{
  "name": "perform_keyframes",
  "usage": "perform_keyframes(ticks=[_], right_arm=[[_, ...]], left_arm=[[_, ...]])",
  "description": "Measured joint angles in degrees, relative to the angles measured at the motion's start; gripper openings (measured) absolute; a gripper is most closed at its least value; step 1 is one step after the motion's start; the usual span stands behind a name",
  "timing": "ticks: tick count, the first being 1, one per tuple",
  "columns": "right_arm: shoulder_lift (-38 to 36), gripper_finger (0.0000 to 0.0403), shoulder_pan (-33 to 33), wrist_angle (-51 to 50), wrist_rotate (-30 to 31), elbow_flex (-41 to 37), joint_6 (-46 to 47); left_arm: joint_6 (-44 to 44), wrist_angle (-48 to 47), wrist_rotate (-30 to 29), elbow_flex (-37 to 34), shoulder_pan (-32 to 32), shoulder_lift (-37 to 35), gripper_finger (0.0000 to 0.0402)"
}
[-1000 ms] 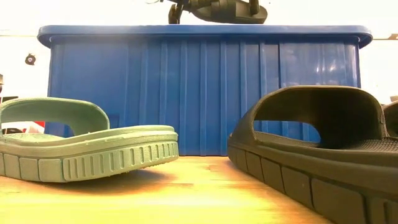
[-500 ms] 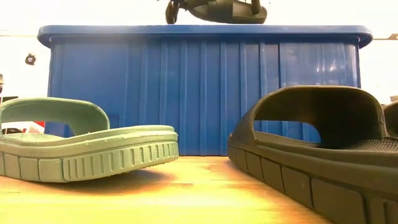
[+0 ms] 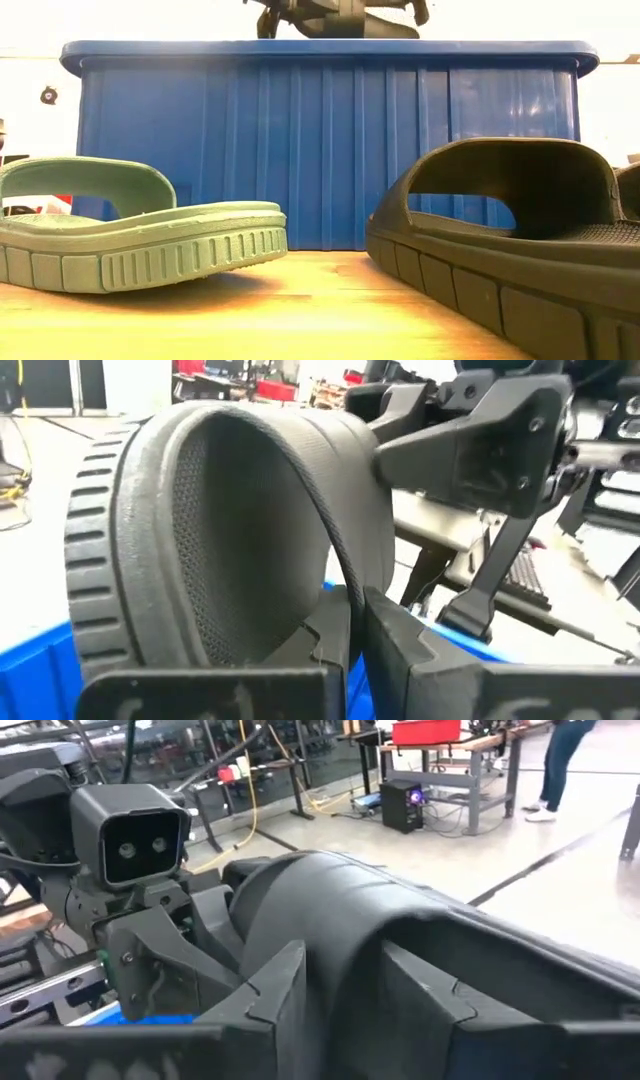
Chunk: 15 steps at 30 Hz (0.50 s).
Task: Pick and place slides into bin
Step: Put the black slide into the blue container
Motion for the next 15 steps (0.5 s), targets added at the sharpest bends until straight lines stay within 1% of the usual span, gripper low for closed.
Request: perform_keyframes(ticks=[3,6,11,15], right_arm=[[-0.4,0.0124,-0.1,-0.1,0.2,0.0,-1.0],[-0.9,0.0128,-0.3,-0.2,2.1,0.0,-1.7],[-2.0,0.013,-0.6,-1.3,8.2,0.0,-2.6],[-3.4,0.0125,-0.9,-1.4,13.9,0.0,-3.9]], left_arm=[[0.0,-2.6,0.0,0.0,0.5,-0.9,0.0],[-0.2,-5.9,0.0,0.0,0.6,-2.1,0.0],[1.3,-11.7,0.0,0.0,0.6,-4.3,0.0],[-1.0,-18.7,-0.1,0.0,0.7,-5.8,0.0]])
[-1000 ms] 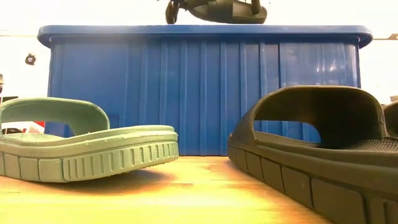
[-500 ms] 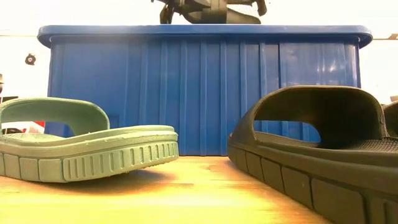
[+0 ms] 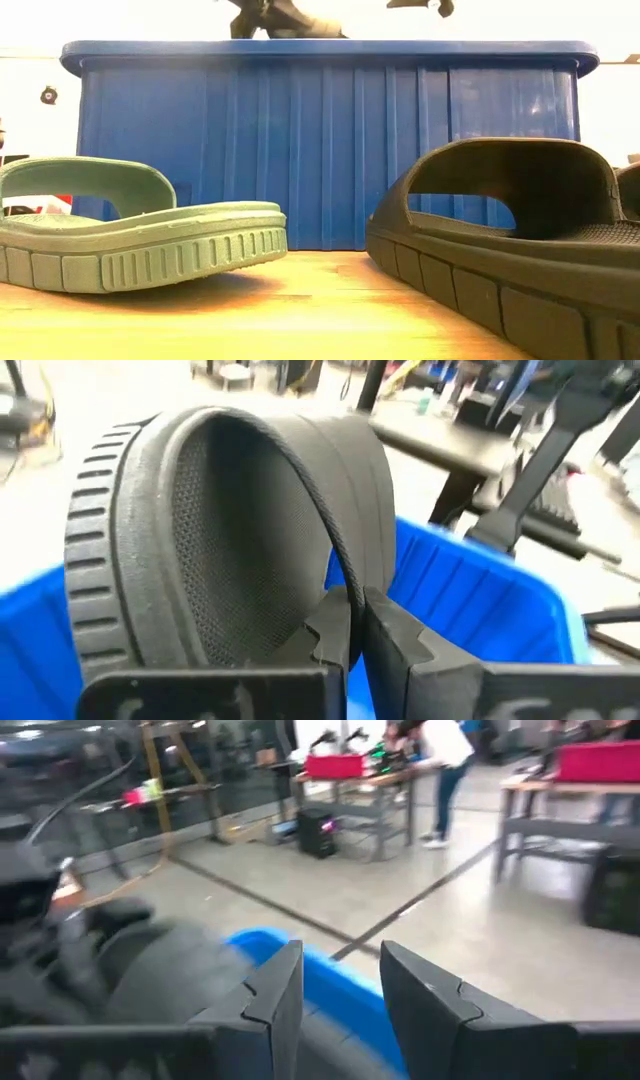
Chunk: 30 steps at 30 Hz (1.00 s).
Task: Pick and place slides into bin
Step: Put the black slide into the blue container
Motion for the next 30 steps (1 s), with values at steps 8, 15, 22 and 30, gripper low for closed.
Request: perform_keyframes(ticks=[8,15,22,30], right_arm=[[-2.6,0.0117,-0.3,-1.1,2.7,0.0,-1.5],[-2.9,0.012,-0.3,-3.9,2.6,0.0,0.0],[-2.9,0.0125,-0.3,-4.6,2.6,0.0,0.3],[-2.9,0.0114,-0.3,-5.7,2.6,0.0,0.3]], left_arm=[[-10.6,-10.9,0.2,-0.7,3.2,-0.1,0.0],[-21.8,-16.8,0.2,-0.8,8.7,2.0,0.0],[-26.4,-17.8,6.1,-0.9,13.5,6.8,0.0],[-30.3,-20.6,9.2,-1.0,16.8,13.8,0.0]])
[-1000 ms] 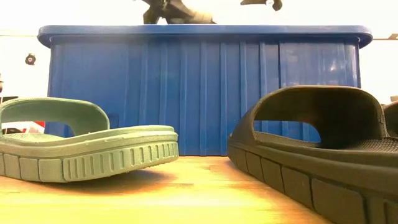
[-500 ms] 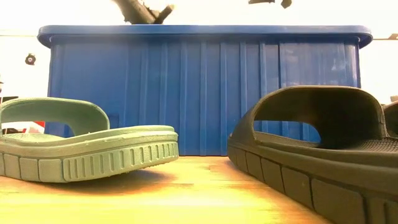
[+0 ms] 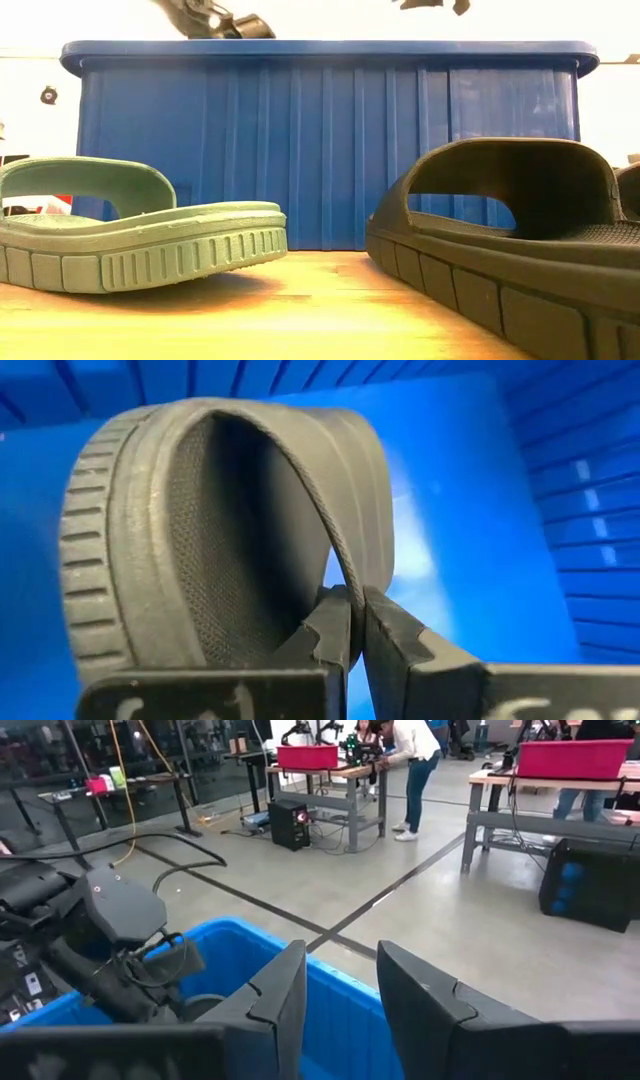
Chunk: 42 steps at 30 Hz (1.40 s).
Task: Pick and place slides into bin
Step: Put the black slide into the blue container
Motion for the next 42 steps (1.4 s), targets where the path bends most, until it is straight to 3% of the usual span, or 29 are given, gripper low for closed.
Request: perform_keyframes(ticks=[18,22,33,38,42], right_arm=[[0.0,0.0109,0.0,-1.6,0.0,0.0,-0.3],[0.0,0.0106,0.0,-1.7,0.0,0.0,-0.5],[-0.1,0.0104,0.0,-2.9,0.0,0.0,-1.1],[-0.1,0.0109,0.0,-2.9,0.0,0.0,-1.7],[-0.1,0.0107,0.0,-2.9,0.0,0.0,-1.9]], left_arm=[[-1.7,0.4,0.4,0.0,6.6,0.6,0.0005],[-1.3,-0.2,0.4,0.0,6.8,0.6,0.004],[4.4,-2.8,0.5,0.0,6.9,0.5,0.0195],[6.5,-3.4,1.1,0.0,6.9,-0.3,0.0231],[9.4,-7.0,1.6,0.1,6.8,-1.6,0.0237]])
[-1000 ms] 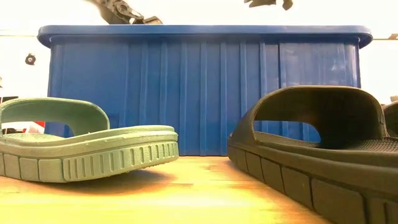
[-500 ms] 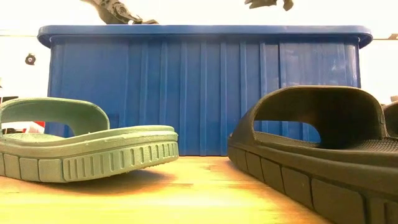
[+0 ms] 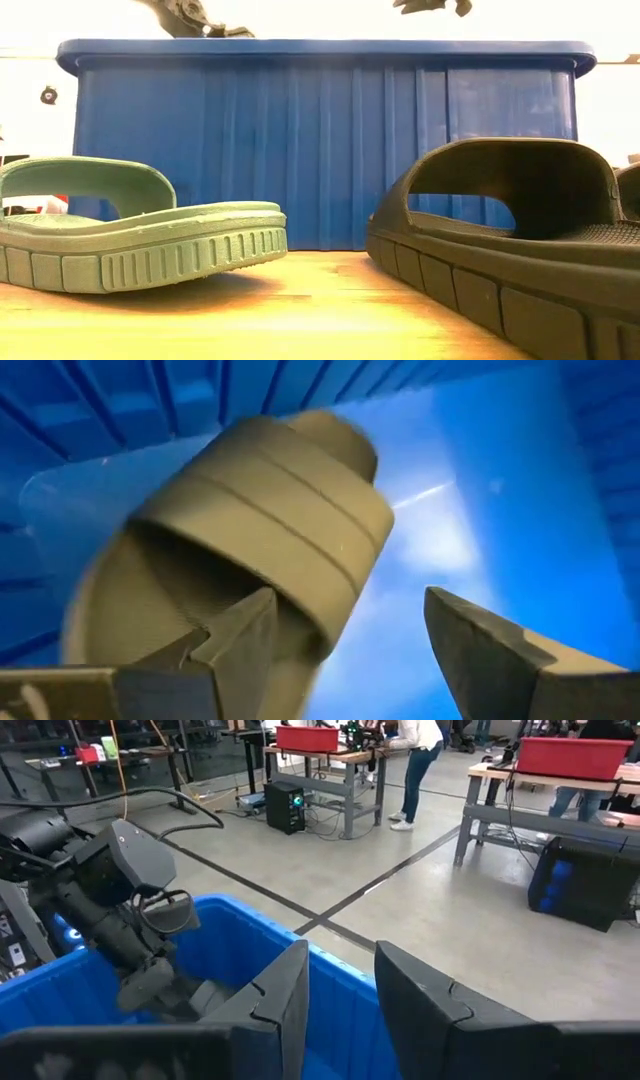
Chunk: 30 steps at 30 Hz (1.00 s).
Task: Pick and place slides into bin
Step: Put the black slide into the blue container
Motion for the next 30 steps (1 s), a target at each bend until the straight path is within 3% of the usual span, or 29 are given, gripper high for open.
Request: perform_keyframes(ticks=[5,16,25,30], right_arm=[[0.0,0.0101,0.0,0.0,0.0,0.0,-0.1],[0.0,0.0109,0.0,-1.0,0.0,0.0,-0.2],[0.0,0.0097,0.0,-1.7,0.0,0.0,-0.1],[0.0,0.009,0.0,-1.7,0.0,0.0,-0.2]], left_arm=[[1.7,-5.4,-1.0,1.4,0.1,-0.2,0.0237],[2.7,-5.7,1.1,3.2,-0.2,-2.1,0.0237],[3.1,-5.7,1.7,3.5,-5.6,-2.0,0.0237],[10.7,-5.7,3.3,3.6,-8.5,-1.8,0.0209]])
